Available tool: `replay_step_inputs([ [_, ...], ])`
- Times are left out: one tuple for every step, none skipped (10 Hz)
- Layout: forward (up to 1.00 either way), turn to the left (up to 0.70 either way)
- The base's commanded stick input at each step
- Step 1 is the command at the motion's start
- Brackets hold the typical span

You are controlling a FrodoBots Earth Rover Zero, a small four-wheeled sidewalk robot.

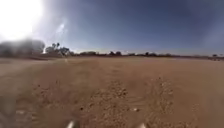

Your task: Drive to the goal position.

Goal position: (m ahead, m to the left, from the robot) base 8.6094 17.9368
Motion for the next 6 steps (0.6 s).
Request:
replay_step_inputs([
  [0.7,-0.27],
  [0.7,-0.27],
  [0.7,-0.27],
  [0.7,-0.27],
  [0.7,-0.06],
  [0.7,0.0],
])
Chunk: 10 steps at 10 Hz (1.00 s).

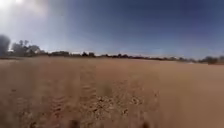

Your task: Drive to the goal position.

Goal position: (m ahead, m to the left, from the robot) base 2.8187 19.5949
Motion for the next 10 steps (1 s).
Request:
replay_step_inputs([
  [0.7,0.0],
  [0.7,0.0],
  [0.7,0.0],
  [0.7,0.0],
  [0.7,0.11],
  [0.7,0.27],
  [0.7,0.27],
  [0.7,0.27],
  [0.7,0.27],
  [0.7,0.27],
])
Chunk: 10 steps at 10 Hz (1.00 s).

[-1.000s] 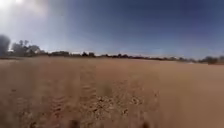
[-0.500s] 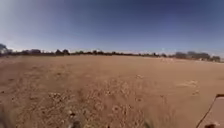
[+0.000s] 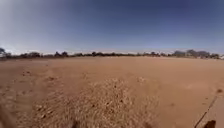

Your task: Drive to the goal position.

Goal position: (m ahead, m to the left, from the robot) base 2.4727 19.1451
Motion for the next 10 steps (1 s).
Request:
replay_step_inputs([
  [0.53,0.31],
  [0.0,0.45],
  [0.0,0.45],
  [0.0,0.45],
  [0.0,0.45],
  [0.0,0.45],
  [0.04,0.44],
  [0.62,0.29],
  [0.7,0.27],
  [0.7,0.27],
])
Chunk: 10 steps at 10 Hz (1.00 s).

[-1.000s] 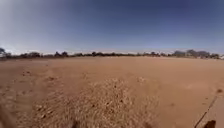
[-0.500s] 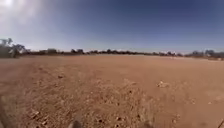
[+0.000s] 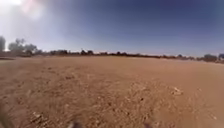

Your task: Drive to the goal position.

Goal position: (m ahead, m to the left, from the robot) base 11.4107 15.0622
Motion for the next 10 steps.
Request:
replay_step_inputs([
  [0.7,0.25],
  [0.7,0.01],
  [0.7,0.0],
  [0.7,0.0],
  [0.7,0.0],
  [0.7,0.0],
  [0.7,0.0],
  [0.7,0.0],
  [0.7,0.0],
  [0.7,0.0],
])
